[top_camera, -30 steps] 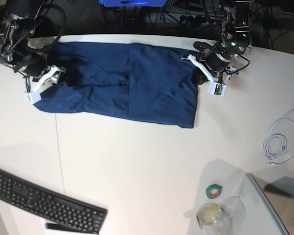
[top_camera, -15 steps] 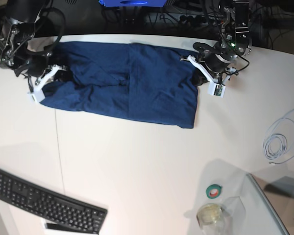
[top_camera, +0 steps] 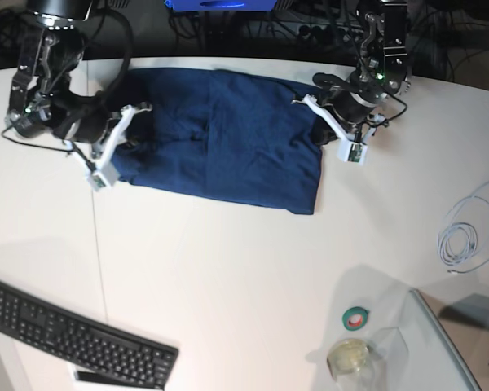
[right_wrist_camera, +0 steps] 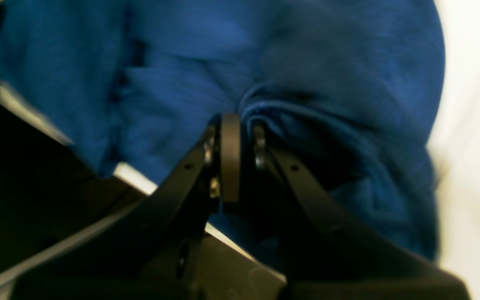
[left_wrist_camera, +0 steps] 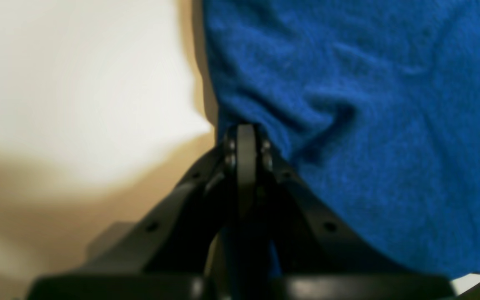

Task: Layout the t-shirt on the table in an organized manner, then fold the t-shirt properly
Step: 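Fold the held edge with the right gripper over toward the left gripper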

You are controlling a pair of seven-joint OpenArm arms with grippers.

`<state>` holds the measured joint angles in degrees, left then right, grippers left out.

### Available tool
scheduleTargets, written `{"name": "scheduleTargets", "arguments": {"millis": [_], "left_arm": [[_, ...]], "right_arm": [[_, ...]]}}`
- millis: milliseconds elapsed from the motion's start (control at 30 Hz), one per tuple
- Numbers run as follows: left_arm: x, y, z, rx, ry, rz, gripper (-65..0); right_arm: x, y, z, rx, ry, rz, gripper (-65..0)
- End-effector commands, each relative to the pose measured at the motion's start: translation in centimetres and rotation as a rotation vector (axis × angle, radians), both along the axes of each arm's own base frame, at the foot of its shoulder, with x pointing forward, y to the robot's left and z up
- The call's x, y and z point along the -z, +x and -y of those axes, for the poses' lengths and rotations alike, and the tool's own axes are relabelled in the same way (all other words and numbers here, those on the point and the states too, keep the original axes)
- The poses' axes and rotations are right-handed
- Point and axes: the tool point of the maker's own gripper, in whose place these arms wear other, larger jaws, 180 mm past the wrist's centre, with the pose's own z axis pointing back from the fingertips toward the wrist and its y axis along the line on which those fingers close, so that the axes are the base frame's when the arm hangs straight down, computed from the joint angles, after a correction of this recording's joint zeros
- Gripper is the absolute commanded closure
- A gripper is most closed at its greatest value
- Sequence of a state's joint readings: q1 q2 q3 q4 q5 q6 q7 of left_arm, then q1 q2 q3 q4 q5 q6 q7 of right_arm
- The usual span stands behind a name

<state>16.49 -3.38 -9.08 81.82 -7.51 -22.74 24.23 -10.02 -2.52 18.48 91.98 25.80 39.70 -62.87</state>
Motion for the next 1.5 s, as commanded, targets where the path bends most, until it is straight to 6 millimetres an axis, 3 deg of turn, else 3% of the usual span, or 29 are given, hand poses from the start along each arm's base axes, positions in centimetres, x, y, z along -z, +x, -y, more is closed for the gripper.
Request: {"name": "scheduleTargets", "arguments": {"millis": [0, 267, 500, 767, 933, 1100, 1267, 1467], "left_arm": [[-0.8, 0.6, 0.8, 0.017, -0.023, 0.034, 0.0], [-0.8, 0.7, 1.8, 0.034, -0.035, 0.035, 0.0], [-0.8, 0.7, 1.7, 0.035, -0.034, 0.035, 0.0], [-0.8, 0.7, 1.8, 0.034, -0.035, 0.035, 0.0], [-0.8, 0.7, 1.8, 0.034, -0.035, 0.035, 0.0], [-0.7, 0.5, 1.8, 0.034, -0.035, 0.032, 0.0], [-0.9, 0.5, 1.8, 0.035, -0.034, 0.036, 0.0], [-2.8, 0.9, 0.5, 0.046, 0.004, 0.088, 0.0]], "right_arm": [[-1.4, 1.2, -0.8, -0.025, 0.013, 0.062, -0.6], [-4.0, 1.8, -7.9, -0.156, 0.067, 0.111, -0.6], [-5.8, 3.3, -12.3, -0.189, 0.119, 0.129, -0.6], [-3.9, 3.1, -16.0, -0.219, 0.173, 0.065, -0.6], [-3.0, 3.0, -17.6, -0.233, 0.201, 0.056, -0.6], [-3.4, 2.7, -18.9, -0.260, 0.219, 0.079, -0.6], [-2.4, 3.3, -18.9, -0.237, 0.204, 0.048, -0.6], [-2.1, 3.7, -19.0, -0.213, 0.212, 0.052, -0.8]]}}
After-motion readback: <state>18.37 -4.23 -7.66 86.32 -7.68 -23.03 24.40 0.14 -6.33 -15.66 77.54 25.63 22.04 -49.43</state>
